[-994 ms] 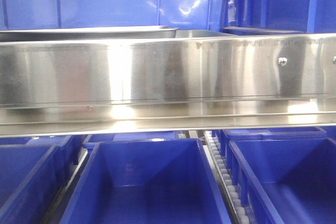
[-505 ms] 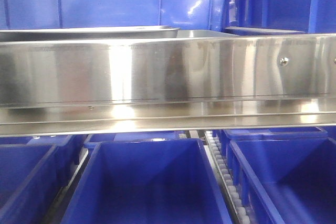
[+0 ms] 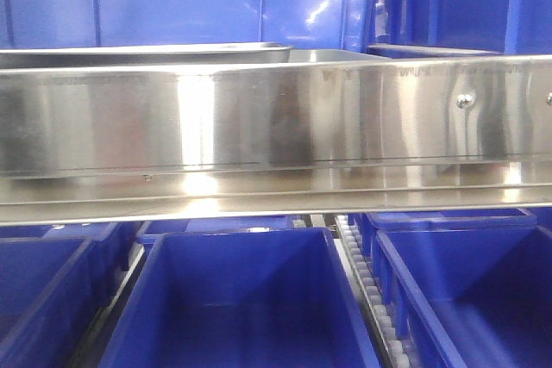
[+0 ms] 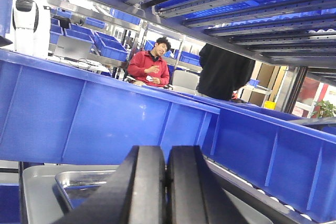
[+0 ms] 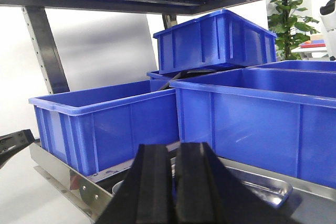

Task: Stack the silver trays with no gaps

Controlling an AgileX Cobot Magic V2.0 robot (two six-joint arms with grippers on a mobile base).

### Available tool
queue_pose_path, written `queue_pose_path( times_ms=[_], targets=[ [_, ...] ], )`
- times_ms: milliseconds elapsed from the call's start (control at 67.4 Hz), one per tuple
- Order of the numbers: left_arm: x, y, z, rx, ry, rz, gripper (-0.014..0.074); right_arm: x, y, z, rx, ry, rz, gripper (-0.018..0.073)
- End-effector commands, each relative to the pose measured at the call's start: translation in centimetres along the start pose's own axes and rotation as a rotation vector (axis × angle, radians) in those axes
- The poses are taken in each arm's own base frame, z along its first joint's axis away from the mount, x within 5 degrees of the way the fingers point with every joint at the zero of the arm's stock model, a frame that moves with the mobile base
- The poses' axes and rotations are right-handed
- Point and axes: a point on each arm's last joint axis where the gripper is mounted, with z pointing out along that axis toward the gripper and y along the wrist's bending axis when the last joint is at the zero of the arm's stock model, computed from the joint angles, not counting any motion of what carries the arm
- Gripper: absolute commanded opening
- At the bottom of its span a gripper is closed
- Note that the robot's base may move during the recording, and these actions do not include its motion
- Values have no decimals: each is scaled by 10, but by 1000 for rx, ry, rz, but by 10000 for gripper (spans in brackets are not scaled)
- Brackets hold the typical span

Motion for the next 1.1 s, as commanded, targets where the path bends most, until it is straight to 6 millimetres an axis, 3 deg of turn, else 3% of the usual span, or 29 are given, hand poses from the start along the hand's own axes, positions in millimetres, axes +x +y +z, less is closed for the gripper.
queue_pose_path(
  times_ms=[0, 564, 712, 772, 920, 1083],
  targets=[
    [-1, -1, -1, 13, -12, -1, -8, 0, 1, -1, -14, -12, -17, -17],
    [-1, -1, -1, 13, -12, -1, -8, 2, -4, -4, 39, 22, -17, -17],
    [-1, -1, -1, 11, -13, 0, -8, 24, -19, -20, 179, 139, 5, -17],
    [-1, -1, -1, 11, -13, 0, -8, 33, -25, -31, 235, 160, -60, -17],
    [-1, -1, -1, 11, -13, 0, -8, 54, -40, -58, 398, 114, -156, -17],
    [-1, -1, -1, 11, -13, 0, -8, 79, -53, -73, 561, 20, -228, -17]
  ],
)
